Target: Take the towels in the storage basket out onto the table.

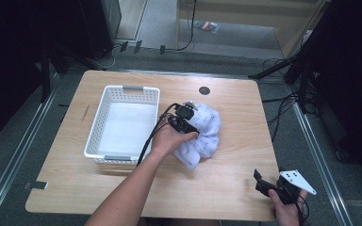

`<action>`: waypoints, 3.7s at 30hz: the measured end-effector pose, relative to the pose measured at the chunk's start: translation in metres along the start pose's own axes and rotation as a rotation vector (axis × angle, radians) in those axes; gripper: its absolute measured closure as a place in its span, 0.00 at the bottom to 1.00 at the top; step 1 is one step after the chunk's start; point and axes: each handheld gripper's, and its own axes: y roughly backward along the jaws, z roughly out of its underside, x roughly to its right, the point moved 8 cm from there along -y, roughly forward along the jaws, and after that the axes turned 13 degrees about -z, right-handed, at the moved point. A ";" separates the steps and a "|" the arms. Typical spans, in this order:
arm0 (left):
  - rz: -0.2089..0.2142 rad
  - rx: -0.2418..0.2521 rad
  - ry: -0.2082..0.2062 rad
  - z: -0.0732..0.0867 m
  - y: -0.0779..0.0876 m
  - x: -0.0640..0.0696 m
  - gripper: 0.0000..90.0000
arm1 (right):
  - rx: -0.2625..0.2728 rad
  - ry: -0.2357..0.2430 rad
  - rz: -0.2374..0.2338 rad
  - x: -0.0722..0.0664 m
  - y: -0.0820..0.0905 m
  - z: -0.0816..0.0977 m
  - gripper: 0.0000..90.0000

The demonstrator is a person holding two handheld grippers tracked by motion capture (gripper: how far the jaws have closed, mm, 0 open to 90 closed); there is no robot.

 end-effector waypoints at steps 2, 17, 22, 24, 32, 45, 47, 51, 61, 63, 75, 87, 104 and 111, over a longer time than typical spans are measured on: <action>-0.014 -0.007 0.006 0.001 -0.001 -0.001 0.23 | -0.001 0.002 0.000 0.000 0.000 0.000 0.05; -0.028 0.046 -0.011 -0.001 0.026 -0.012 0.00 | -0.003 0.003 0.004 0.000 0.000 0.000 0.05; -0.041 0.064 -0.009 0.000 0.037 -0.022 0.00 | -0.004 0.006 0.004 0.000 -0.001 0.000 0.05; -0.047 0.068 -0.007 0.000 0.038 -0.024 0.00 | -0.004 0.006 0.005 0.000 -0.001 0.000 0.05; -0.089 0.087 0.016 0.007 0.055 -0.053 0.00 | -0.006 0.006 0.006 0.000 -0.001 0.000 0.05; -0.145 0.095 0.060 0.025 0.075 -0.102 0.00 | -0.010 0.005 0.012 0.000 -0.001 0.000 0.05; -0.170 0.093 0.068 0.032 0.077 -0.115 0.00 | -0.012 0.007 0.013 0.000 -0.001 0.000 0.05; -0.200 0.097 0.090 0.044 0.078 -0.134 0.00 | -0.013 0.006 0.015 0.001 -0.001 0.000 0.05; -0.233 0.095 0.137 0.070 0.088 -0.175 0.00 | -0.016 0.001 0.021 0.001 -0.002 0.001 0.06; -0.245 0.094 0.141 0.075 0.089 -0.182 0.00 | -0.016 0.001 0.021 0.001 -0.002 0.001 0.06; -0.264 0.122 0.215 0.105 0.102 -0.218 0.00 | -0.019 0.000 0.023 0.001 -0.002 0.001 0.06; -0.270 0.166 0.269 0.136 0.116 -0.242 0.00 | -0.020 0.002 0.027 0.001 -0.002 0.001 0.06; -0.220 0.310 0.389 0.190 0.117 -0.257 0.00 | -0.021 0.002 0.029 0.001 -0.002 0.001 0.06; -0.217 0.410 0.456 0.212 0.125 -0.275 0.00 | -0.021 0.003 0.027 0.001 -0.002 0.001 0.06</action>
